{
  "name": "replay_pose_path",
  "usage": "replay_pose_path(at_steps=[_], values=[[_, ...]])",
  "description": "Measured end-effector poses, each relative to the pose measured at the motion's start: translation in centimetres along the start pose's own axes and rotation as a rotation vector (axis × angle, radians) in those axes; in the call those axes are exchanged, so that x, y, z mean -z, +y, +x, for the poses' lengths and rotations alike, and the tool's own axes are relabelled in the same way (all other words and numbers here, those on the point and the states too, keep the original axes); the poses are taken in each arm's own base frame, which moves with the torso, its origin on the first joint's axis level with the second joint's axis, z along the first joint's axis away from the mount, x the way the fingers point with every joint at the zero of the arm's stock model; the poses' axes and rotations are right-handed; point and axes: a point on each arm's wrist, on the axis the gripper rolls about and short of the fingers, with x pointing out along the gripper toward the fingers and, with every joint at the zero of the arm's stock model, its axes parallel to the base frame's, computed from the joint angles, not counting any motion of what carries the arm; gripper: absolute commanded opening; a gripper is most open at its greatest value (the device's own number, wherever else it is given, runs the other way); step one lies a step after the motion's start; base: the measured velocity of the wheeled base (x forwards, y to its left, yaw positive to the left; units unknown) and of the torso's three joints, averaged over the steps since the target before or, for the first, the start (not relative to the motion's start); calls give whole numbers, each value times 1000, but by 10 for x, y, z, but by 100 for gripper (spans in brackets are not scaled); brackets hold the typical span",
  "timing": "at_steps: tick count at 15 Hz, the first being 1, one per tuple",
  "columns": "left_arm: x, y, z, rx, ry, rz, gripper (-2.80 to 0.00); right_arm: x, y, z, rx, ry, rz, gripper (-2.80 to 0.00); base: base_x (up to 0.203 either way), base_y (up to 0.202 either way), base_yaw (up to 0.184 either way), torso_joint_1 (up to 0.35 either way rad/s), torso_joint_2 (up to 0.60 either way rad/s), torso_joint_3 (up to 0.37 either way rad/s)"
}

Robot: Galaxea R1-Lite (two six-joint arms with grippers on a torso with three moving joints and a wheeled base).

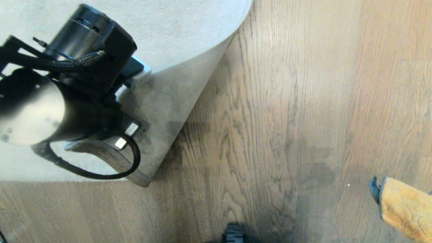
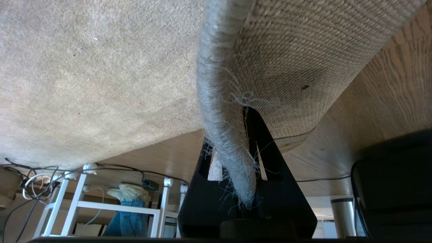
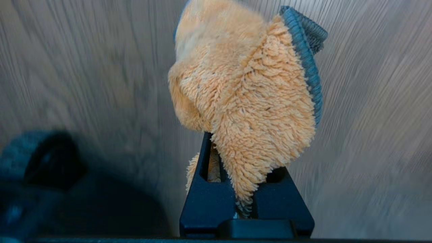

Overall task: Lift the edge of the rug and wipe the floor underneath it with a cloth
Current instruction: Lay down the carpet

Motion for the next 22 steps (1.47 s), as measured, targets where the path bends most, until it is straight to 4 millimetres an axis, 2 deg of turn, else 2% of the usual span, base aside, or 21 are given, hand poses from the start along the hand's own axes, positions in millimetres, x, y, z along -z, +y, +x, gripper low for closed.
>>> replay_pose_path(at_steps=[4,10,18,22], values=[[0,0,0,-1,-2,1,-280,21,4,-7,-13,113,40,-280,0,0,0,0,0,0],[0,-1,-1,-1,-3,2,-280,25,5,-19,14,-40,52,-280,0,0,0,0,0,0],[0,-1,-1,3,-7,2,-280,25,5,-21,17,-67,50,-280,0,0,0,0,0,0],[-2,-7,-10,29,-37,-16,-280,25,5,-21,18,-68,51,-280,0,0,0,0,0,0]])
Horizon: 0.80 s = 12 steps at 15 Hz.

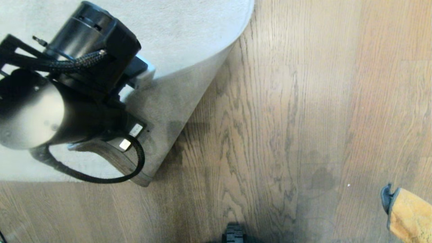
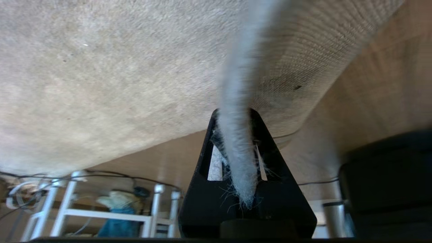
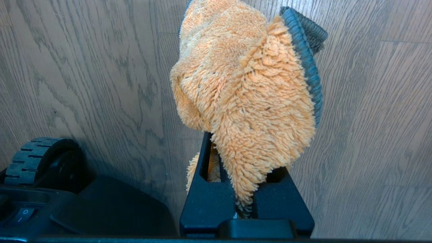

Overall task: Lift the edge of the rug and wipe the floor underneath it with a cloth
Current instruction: Lay down the carpet

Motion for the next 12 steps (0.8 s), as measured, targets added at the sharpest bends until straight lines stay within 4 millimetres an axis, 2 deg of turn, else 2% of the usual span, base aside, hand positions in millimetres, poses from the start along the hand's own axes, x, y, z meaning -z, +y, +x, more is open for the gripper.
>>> replay_pose_path(at_steps=[4,12], values=[[1,-3,-13,30,-37,-36,-280,0,0,0,0,0,0,-280,0,0,0,0,0,0],[2,-3,-26,63,-80,-40,-280,0,0,0,0,0,0,-280,0,0,0,0,0,0]])
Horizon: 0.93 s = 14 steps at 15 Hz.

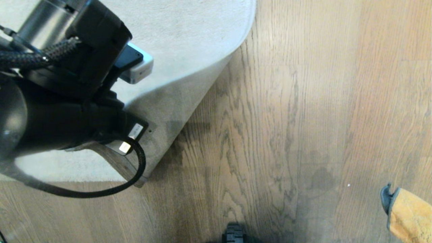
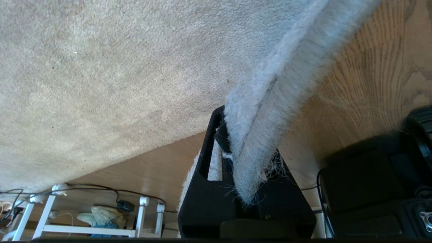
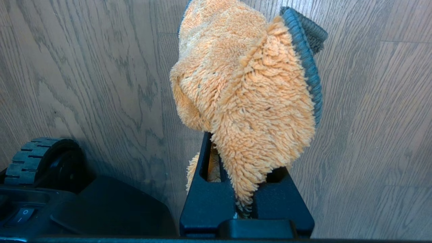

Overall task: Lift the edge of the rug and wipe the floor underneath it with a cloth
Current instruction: Lay down the carpet

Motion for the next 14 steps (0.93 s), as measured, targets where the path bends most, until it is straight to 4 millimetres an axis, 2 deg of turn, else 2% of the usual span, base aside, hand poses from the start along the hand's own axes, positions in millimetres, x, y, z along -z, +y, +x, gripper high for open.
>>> replay_pose_path(at_steps=[14], values=[[-1,-6,-8,34,-26,-27,-280,0,0,0,0,1,0,-280,0,0,0,0,0,0]])
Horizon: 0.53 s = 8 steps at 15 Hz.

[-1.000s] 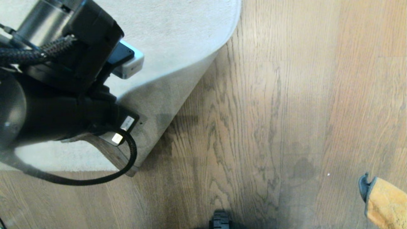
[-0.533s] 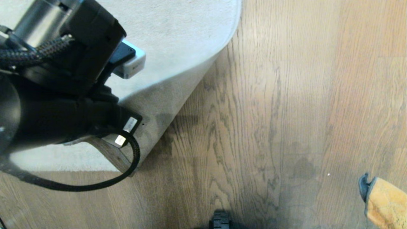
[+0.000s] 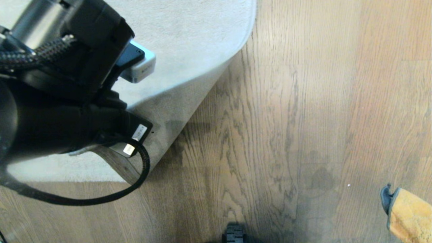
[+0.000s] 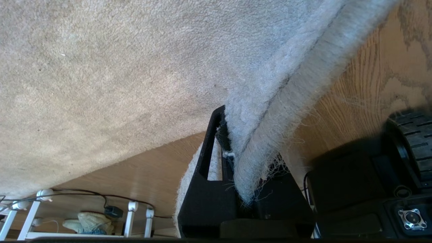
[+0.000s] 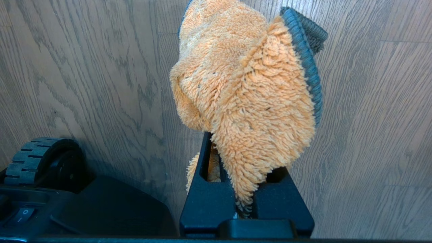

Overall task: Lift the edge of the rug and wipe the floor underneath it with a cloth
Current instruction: Lay down the carpet

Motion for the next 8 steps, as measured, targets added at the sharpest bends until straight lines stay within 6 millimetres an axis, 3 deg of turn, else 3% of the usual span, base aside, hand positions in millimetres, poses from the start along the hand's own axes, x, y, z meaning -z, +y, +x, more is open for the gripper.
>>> replay_pose_path(at_steps=[6,7,8], values=[[1,-3,-2,13,-3,-27,-280,0,0,0,0,0,0,-280,0,0,0,0,0,0],[1,-4,-2,17,-4,-36,0,0,0,0,0,0,0,-280,0,0,0,0,0,0],[0,-6,-3,24,-9,-40,0,0,0,0,0,0,0,-280,0,0,0,0,0,0]])
